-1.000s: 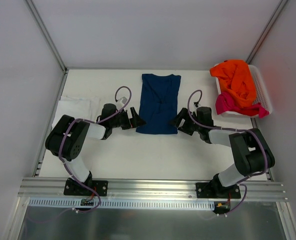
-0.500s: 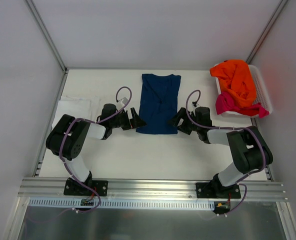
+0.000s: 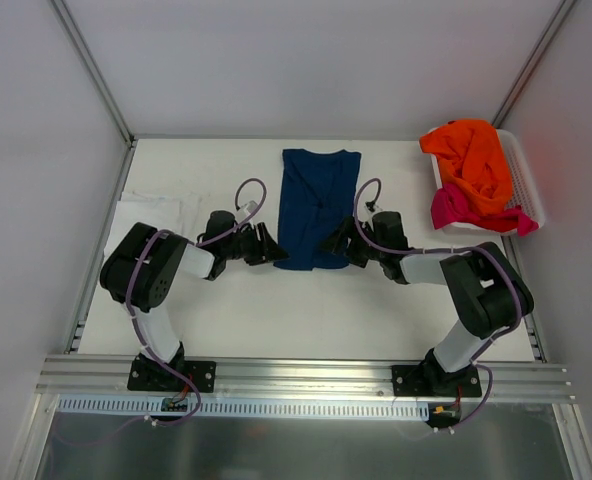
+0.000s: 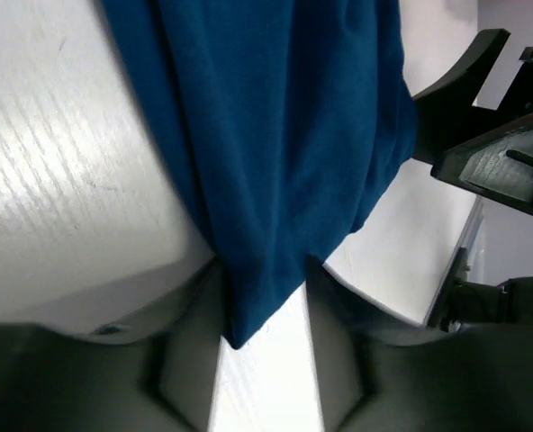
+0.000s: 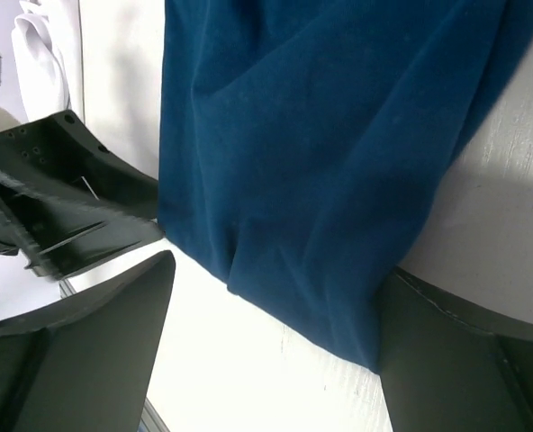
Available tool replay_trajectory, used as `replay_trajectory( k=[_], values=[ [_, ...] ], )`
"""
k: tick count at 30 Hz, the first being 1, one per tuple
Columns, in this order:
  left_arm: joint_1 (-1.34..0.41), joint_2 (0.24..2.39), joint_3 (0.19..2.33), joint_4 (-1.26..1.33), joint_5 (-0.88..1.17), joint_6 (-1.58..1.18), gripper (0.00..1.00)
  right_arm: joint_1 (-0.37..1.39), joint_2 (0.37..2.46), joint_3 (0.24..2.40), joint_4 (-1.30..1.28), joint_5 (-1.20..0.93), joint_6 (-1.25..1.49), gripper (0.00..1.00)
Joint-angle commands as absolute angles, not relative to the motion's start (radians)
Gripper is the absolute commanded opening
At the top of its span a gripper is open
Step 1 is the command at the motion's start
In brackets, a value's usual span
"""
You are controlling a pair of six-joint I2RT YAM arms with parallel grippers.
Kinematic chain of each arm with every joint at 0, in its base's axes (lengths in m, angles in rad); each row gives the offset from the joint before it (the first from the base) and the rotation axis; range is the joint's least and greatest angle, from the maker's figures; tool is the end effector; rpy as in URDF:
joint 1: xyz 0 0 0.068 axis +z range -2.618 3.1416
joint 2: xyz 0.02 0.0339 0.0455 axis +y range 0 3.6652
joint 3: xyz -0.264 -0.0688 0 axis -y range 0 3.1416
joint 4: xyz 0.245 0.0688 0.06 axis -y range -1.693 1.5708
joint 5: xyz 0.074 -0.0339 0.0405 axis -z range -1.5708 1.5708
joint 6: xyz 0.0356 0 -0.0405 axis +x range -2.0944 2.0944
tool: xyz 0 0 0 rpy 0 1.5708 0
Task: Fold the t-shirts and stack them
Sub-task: Grab one side of the 2/3 rectangular tshirt with both arms
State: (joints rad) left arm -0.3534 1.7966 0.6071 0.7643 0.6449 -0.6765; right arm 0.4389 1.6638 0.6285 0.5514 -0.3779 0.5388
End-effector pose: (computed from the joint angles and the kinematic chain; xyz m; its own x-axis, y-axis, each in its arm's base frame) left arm 0.2922 -0.1306 0.1235 -0.7966 -0.2394 -0.5551 0.3740 0.5263 -0.7637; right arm 0.2804 0.1461 0.1465 -0.7158 0.1908 -0.6717 -0.3767 0.7045 0.6015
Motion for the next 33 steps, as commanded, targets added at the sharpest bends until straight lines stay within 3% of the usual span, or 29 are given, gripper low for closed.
replay_trajectory(
  k=[1, 2, 5, 9, 14, 30, 33],
  values=[
    [-0.364, 1.836, 0.6, 0.686, 0.661, -0.658, 0.37, 0.453, 1.713, 0.612, 0.428, -0.337, 0.534, 0.87],
    [-0.362, 1.838, 0.601, 0.684, 0.663, -0.657, 0.24, 0.454, 1.713, 0.612, 0.426, -0.333, 0.532, 0.86],
    [-0.362, 1.847, 0.604, 0.678, 0.66, -0.657, 0.07, 0.457, 1.704, 0.617, 0.385, -0.313, 0.515, 0.75],
    [-0.362, 1.844, 0.606, 0.664, 0.655, -0.649, 0.02, 0.46, 1.672, 0.623, 0.307, -0.262, 0.485, 0.52],
    [-0.362, 1.816, 0.612, 0.621, 0.635, -0.629, 0.0, 0.465, 1.612, 0.627, 0.201, -0.184, 0.44, 0.29],
    [-0.367, 1.625, 0.537, 0.471, 0.532, -0.604, 0.0, 0.485, 1.514, 0.606, 0.055, -0.094, 0.391, 0.02],
    [-0.386, 1.56, 0.49, 0.459, 0.523, -0.617, 0.0, 0.503, 1.491, 0.595, 0.037, -0.086, 0.391, 0.01]
  ],
)
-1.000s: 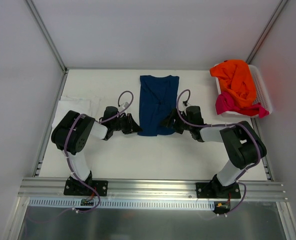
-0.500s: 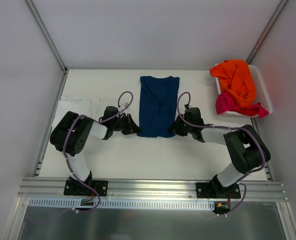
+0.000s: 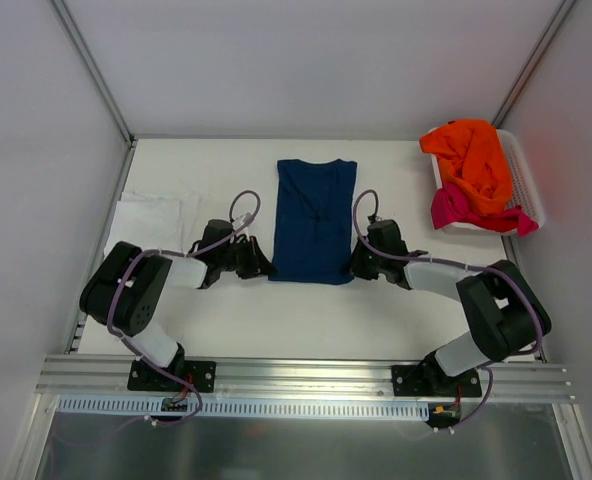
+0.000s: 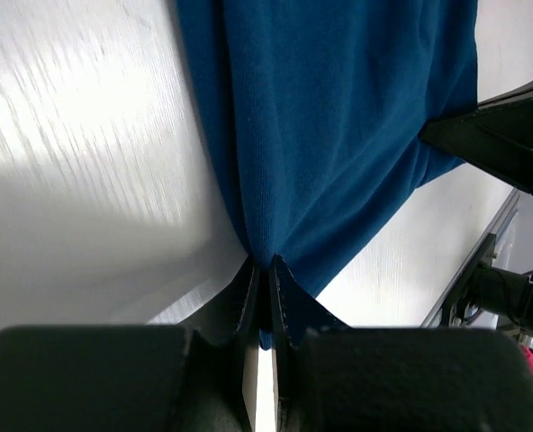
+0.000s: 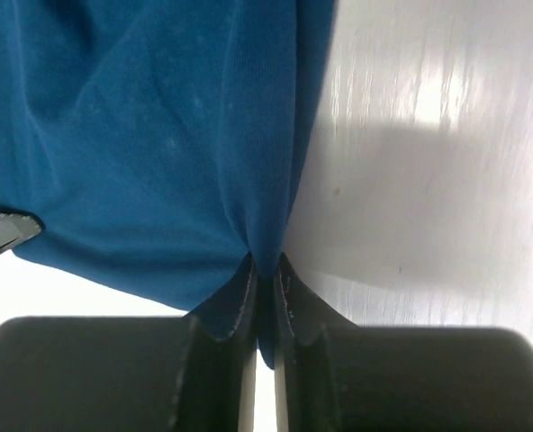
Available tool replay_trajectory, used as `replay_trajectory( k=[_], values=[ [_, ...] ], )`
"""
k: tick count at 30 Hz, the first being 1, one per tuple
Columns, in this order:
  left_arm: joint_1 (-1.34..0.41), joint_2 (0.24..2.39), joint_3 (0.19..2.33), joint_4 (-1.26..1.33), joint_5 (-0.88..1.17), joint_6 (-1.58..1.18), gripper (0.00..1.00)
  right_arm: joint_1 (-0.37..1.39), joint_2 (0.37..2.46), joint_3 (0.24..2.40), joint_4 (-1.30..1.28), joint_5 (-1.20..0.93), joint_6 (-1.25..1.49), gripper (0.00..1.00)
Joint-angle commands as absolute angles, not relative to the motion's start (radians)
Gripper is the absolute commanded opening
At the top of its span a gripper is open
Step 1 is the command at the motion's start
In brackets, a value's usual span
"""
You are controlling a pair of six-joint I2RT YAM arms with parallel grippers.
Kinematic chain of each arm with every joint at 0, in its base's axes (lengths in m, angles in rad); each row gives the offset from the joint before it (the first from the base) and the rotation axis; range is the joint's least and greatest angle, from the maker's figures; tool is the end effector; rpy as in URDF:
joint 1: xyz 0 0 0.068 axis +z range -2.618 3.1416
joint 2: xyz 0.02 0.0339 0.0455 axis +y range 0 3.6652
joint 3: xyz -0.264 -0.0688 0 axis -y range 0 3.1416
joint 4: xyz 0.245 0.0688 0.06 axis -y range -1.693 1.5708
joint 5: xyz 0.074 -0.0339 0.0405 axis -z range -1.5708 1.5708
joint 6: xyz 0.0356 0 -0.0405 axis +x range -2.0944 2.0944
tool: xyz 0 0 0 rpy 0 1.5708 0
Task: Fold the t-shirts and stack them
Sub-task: Grab one side of the 2/3 rectangular tshirt with both arms, then fold the long partially folded tshirt into a neat square
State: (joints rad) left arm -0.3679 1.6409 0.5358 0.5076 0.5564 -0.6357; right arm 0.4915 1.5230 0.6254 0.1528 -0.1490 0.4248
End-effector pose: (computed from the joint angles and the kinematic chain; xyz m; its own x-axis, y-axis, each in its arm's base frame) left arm 0.2622 -0.1212 0.1262 -0.8456 -0.2144 -0.4888 0.2619 0.6313 -0.7299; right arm 0.2508 0.1403 0.1490 -0.7765 0.0466 -0.6284 -0.2666 0.8793 0.3947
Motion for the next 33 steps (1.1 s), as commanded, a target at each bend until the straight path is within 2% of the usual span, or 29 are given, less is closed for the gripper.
replay_trajectory(
  k=[1, 6, 11, 18, 25, 33],
  values=[
    [-0.396, 1.54, 0.476, 0.454, 0.508, -0.624, 0.0, 0.52, 1.468, 0.591, 0.019, -0.074, 0.397, 0.01],
    [-0.466, 1.369, 0.393, 0.404, 0.448, -0.66, 0.0, 0.606, 1.35, 0.549, -0.064, -0.008, 0.431, 0.0],
    [-0.581, 1.168, 0.359, 0.223, 0.304, -0.695, 0.0, 0.779, 1.13, 0.525, -0.248, 0.158, 0.53, 0.01],
    [-0.637, 0.934, 0.276, 0.101, 0.244, -0.775, 0.0, 0.991, 0.904, 0.535, -0.477, 0.325, 0.65, 0.01],
    [-0.65, 0.801, 0.317, 0.006, 0.209, -0.775, 0.0, 1.051, 0.942, 0.61, -0.531, 0.406, 0.649, 0.01],
    [-0.65, 0.986, 0.495, -0.02, 0.157, -0.701, 0.0, 1.049, 1.081, 0.771, -0.552, 0.523, 0.578, 0.02]
  ],
)
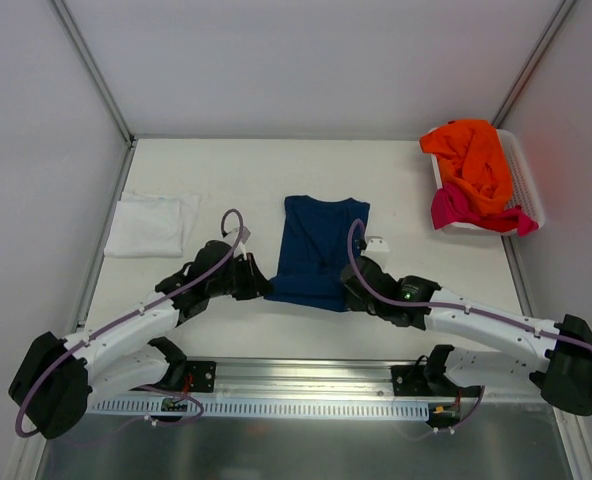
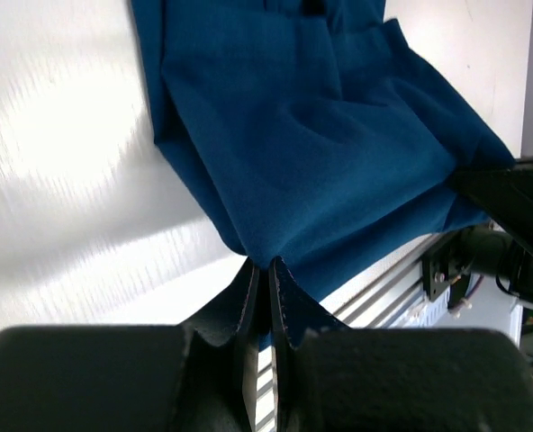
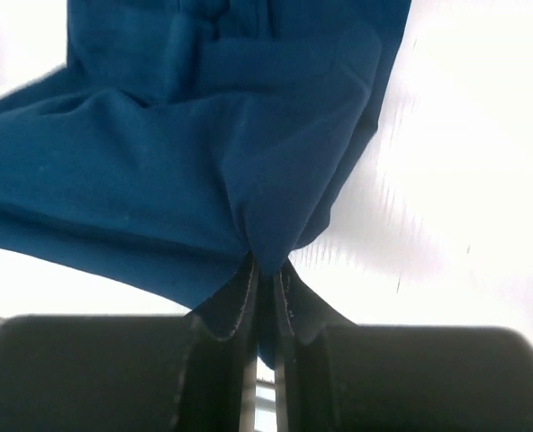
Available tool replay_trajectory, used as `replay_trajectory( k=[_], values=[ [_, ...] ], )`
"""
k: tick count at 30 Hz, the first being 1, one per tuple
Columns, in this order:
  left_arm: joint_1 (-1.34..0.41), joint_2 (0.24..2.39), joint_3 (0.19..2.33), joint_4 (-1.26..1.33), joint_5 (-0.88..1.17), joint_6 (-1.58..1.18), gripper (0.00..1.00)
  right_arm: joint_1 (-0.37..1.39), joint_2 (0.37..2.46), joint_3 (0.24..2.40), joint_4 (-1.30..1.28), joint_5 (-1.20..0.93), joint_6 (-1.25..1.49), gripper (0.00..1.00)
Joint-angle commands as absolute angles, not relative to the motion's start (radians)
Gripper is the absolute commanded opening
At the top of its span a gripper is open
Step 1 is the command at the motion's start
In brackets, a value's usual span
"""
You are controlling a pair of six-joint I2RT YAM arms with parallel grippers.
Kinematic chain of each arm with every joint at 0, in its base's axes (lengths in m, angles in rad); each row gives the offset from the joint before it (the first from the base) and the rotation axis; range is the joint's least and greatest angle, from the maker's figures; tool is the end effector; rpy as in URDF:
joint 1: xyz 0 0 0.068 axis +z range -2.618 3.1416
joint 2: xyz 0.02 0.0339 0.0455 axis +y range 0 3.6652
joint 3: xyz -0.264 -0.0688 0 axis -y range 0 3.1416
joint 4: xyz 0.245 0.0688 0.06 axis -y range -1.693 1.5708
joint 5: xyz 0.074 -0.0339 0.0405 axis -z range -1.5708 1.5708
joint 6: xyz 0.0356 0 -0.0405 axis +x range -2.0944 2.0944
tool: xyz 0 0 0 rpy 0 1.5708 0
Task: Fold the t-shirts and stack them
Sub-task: Fold the long partially folded tshirt into a neat square
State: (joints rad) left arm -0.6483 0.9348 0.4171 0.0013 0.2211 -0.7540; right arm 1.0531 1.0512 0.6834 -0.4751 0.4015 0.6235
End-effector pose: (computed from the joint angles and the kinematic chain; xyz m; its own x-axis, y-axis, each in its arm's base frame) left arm 0.1550 -0.1272 0.2031 -0.7943 -0.2362 -0.5598 0.2708 0.6871 -0.6742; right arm 0.1161 0.1757 0.2308 -0.6918 -0.1288 -0.7105 -0.3292 0.9320 0.1516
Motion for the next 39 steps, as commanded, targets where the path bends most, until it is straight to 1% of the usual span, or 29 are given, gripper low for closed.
replay_trajectory(
  k=[1, 6, 12, 18, 23, 26, 32, 39],
  values=[
    [-0.652, 1.009, 0.533, -0.02, 0.152, -0.693, 0.0, 1.048, 1.095, 0.793, -0.558, 0.532, 0.568, 0.02],
    [-0.65, 1.153, 0.681, -0.021, 0.107, -0.618, 0.0, 0.979, 1.181, 0.9, -0.575, 0.551, 0.503, 0.03],
    [-0.643, 1.401, 0.875, -0.038, 0.069, -0.548, 0.0, 0.861, 1.268, 0.989, -0.565, 0.548, 0.411, 0.04],
    [-0.598, 1.587, 1.06, -0.061, 0.067, -0.517, 0.0, 0.718, 1.397, 1.049, -0.473, 0.466, 0.293, 0.03],
    [-0.543, 1.722, 1.207, -0.089, 0.106, -0.503, 0.0, 0.612, 1.531, 1.153, -0.419, 0.399, 0.219, 0.02],
    [-0.519, 1.772, 1.267, -0.103, 0.121, -0.497, 0.0, 0.566, 1.618, 1.23, -0.4, 0.354, 0.18, 0.0],
    [-0.486, 1.824, 1.339, -0.123, 0.138, -0.48, 0.0, 0.502, 1.775, 1.386, -0.394, 0.284, 0.12, 0.01],
    [-0.462, 1.937, 1.417, -0.143, 0.195, -0.465, 0.0, 0.454, 1.885, 1.462, -0.397, 0.227, 0.107, 0.0]
  ],
)
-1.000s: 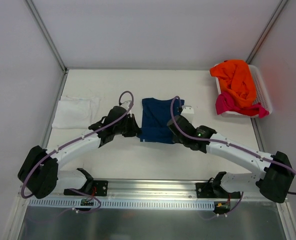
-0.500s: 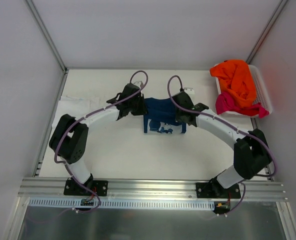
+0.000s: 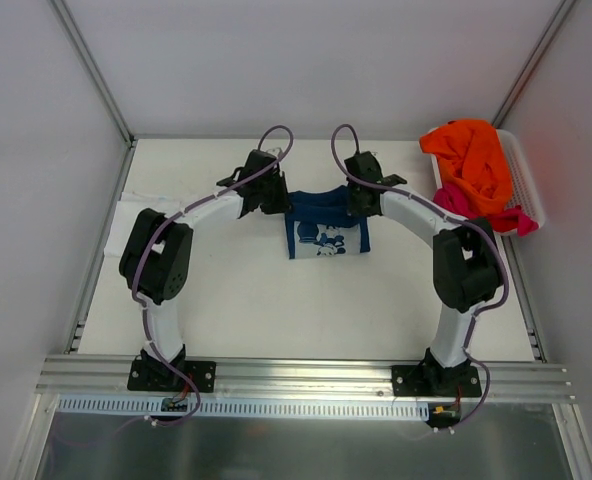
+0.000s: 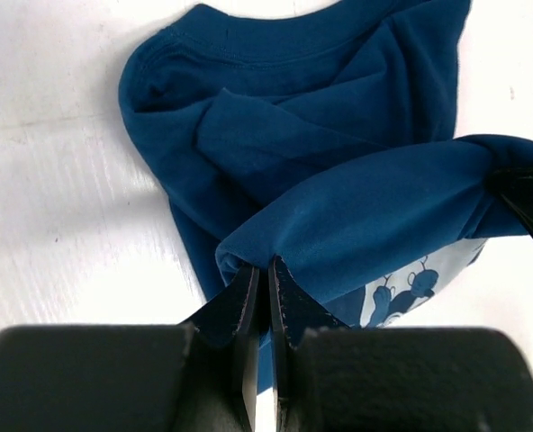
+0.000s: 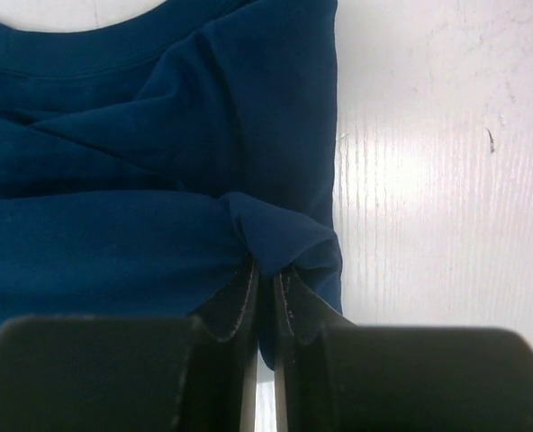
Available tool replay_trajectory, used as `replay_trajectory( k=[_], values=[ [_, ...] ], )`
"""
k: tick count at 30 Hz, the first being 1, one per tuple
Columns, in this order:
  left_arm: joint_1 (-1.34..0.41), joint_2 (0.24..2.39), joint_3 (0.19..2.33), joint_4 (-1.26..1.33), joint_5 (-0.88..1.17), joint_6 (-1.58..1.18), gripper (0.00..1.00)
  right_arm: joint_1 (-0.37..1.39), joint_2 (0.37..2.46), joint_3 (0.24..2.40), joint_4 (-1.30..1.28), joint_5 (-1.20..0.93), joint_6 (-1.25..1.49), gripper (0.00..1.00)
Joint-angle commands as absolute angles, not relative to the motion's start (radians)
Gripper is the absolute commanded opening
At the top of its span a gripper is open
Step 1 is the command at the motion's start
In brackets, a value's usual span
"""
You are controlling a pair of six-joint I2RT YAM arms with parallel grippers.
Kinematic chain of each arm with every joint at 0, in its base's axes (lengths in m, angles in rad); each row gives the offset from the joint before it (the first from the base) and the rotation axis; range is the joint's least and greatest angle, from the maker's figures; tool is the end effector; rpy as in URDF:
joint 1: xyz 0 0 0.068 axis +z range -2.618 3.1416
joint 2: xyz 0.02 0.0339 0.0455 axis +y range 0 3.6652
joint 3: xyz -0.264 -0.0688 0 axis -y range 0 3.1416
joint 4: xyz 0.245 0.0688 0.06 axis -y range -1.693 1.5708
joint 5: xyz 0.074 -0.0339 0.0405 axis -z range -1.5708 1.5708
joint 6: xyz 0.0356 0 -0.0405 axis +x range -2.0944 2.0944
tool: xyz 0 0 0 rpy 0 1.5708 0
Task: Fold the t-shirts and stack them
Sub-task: Fold the long partially folded tshirt into a neat square
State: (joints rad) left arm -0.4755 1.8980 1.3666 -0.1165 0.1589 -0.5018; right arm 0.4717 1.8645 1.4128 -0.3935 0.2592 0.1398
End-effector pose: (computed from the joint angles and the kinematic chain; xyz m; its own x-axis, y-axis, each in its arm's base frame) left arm 0.3828 -0.2035 0.2252 -0.7418 -0.1523 -0.6531 0.2365 0.8519 -0.4673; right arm 0.3738 0.1804 0.2321 -0.7000 -0.2059 -0.6838 -0.1920 0.9765 -0.0974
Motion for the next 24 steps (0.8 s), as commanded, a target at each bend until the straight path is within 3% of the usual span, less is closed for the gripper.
replay_trajectory(
  k=[1, 2, 5, 6, 7, 8, 9, 10, 13, 17, 19, 20, 21, 22, 23, 24],
  values=[
    [-0.46, 1.96, 1.433, -0.146, 0.202, -0.463, 0.0, 0.453, 1.9, 1.465, -0.396, 0.227, 0.106, 0.0],
    [-0.462, 1.973, 1.44, -0.147, 0.204, -0.465, 0.0, 0.449, 1.91, 1.476, -0.396, 0.227, 0.104, 0.01],
    [-0.462, 2.0, 1.454, -0.149, 0.198, -0.474, 0.0, 0.433, 1.947, 1.493, -0.376, 0.209, 0.103, 0.41],
    [-0.462, 2.003, 1.457, -0.149, 0.195, -0.474, 0.15, 0.425, 1.953, 1.5, -0.365, 0.19, 0.103, 0.7],
    [-0.46, 2.008, 1.468, -0.15, 0.19, -0.476, 0.29, 0.42, 1.959, 1.505, -0.354, 0.184, 0.101, 0.78],
    [-0.462, 2.008, 1.476, -0.147, 0.172, -0.471, 0.4, 0.414, 1.968, 1.512, -0.332, 0.18, 0.094, 0.83],
    [-0.462, 2.005, 1.495, -0.147, 0.158, -0.468, 0.61, 0.411, 1.971, 1.532, -0.319, 0.179, 0.087, 0.84],
    [-0.46, 1.999, 1.508, -0.15, 0.141, -0.463, 0.68, 0.408, 1.974, 1.549, -0.311, 0.179, 0.081, 0.84],
    [-0.462, 1.97, 1.56, -0.149, 0.086, -0.446, 0.81, 0.397, 1.983, 1.64, -0.308, 0.195, 0.054, 0.85],
    [-0.46, 1.913, 1.62, -0.159, 0.049, -0.43, 0.84, 0.391, 1.944, 1.72, -0.341, 0.216, 0.017, 0.85],
    [-0.462, 1.881, 1.634, -0.17, 0.064, -0.429, 0.79, 0.391, 1.881, 1.694, -0.345, 0.215, 0.011, 0.85],
    [-0.46, 1.87, 1.628, -0.176, 0.077, -0.44, 0.72, 0.391, 1.855, 1.674, -0.345, 0.203, 0.011, 0.81],
    [-0.463, 1.846, 1.596, -0.178, 0.107, -0.452, 0.59, 0.391, 1.798, 1.648, -0.342, 0.19, 0.012, 0.76],
    [-0.466, 1.835, 1.577, -0.176, 0.127, -0.48, 0.12, 0.396, 1.772, 1.591, -0.342, 0.18, 0.023, 0.68],
    [-0.478, 1.829, 1.537, -0.176, 0.139, -0.489, 0.0, 0.402, 1.747, 1.562, -0.342, 0.163, 0.028, 0.27],
    [-0.492, 1.824, 1.516, -0.176, 0.149, -0.497, 0.0, 0.405, 1.724, 1.531, -0.339, 0.153, 0.034, 0.06]
  ],
)
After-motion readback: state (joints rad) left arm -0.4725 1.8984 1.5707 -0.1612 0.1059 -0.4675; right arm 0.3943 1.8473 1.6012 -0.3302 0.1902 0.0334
